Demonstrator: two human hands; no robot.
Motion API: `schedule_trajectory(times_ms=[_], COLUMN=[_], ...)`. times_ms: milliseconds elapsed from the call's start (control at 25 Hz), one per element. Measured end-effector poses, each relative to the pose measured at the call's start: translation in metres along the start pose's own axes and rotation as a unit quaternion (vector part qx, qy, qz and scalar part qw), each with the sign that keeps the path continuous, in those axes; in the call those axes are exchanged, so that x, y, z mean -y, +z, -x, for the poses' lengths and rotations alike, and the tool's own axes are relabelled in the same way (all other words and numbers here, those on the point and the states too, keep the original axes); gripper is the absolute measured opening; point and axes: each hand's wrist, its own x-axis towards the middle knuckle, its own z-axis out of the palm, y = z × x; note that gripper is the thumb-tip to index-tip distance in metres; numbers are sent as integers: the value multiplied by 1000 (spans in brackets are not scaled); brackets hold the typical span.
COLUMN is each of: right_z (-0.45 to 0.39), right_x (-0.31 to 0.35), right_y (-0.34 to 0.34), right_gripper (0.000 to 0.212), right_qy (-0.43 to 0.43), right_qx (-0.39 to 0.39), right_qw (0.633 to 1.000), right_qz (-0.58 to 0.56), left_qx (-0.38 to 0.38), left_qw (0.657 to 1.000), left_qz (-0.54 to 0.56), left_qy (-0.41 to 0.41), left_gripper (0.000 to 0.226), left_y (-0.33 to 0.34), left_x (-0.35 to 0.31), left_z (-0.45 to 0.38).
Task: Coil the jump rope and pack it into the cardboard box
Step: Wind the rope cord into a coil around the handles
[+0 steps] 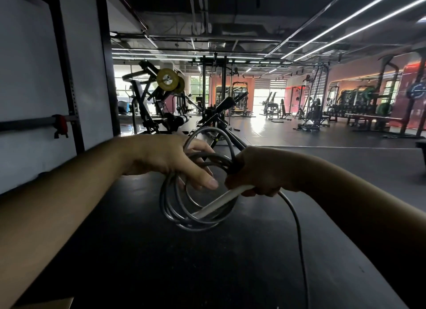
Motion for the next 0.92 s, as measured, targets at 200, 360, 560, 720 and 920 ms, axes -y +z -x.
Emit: schedule_trajectory(times_ms=[200,360,560,720,920], right_z=[2,-5,-6,-11,-9], right_x=[0,-2,-8,-6,-12], right_y=[1,0,-4,1,2], right_gripper=[13,15,17,31,37], right_qy=[-40,-34,-32,-35,-49], right_qx=[9,-18,-33,-38,4], right_qw=[997,998,998,998,995], right_qz=[58,53,36,30,-89], left_qx=[33,-79,-85,-202,-194], left_qw=[998,979,996,976,977], left_qz=[48,-189,4,-82,-56], left_qy=[-23,5,32,25,67], left_gripper=[58,39,53,62,40], left_y=[10,23,51,63,63], left_x=[-13,3,16,16,31], left_z=[-5,-10,-12,-22,-24])
